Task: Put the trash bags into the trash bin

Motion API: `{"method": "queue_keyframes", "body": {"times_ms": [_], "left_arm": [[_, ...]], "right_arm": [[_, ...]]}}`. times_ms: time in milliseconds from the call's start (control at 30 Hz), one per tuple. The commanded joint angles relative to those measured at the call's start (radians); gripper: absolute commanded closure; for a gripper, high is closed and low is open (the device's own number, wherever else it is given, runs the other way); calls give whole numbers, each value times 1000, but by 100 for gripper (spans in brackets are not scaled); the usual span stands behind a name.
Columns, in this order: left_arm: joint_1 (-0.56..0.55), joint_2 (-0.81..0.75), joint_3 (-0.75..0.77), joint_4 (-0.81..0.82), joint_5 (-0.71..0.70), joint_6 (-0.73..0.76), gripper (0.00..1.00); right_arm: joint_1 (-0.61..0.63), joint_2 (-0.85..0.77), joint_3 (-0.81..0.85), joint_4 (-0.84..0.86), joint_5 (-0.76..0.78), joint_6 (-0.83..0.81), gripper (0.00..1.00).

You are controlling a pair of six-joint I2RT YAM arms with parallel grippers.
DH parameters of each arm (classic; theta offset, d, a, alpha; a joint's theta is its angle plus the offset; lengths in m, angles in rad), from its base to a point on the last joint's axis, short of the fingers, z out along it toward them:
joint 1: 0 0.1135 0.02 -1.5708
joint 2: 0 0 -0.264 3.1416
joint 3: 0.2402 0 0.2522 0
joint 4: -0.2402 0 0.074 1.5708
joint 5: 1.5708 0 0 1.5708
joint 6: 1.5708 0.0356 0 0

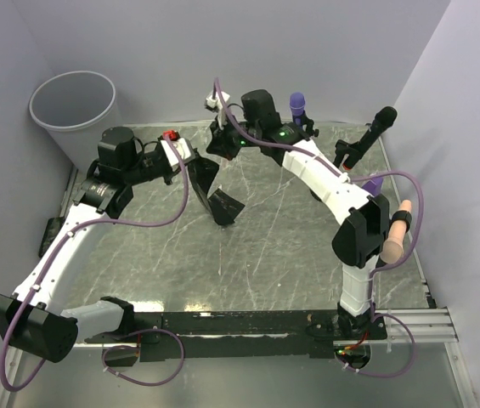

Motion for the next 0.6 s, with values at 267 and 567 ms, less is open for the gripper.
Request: {"method": "queue_keyframes", "body": {"times_ms": [267, 567], "left_arm": [[-4, -91, -100, 83, 50, 253, 99], [-7, -94, -72, 95, 73, 224, 99]], "right_arm": [[-67, -77, -14, 125, -519, 196, 37], [-64, -43, 11, 105, -551, 156, 39]]}}
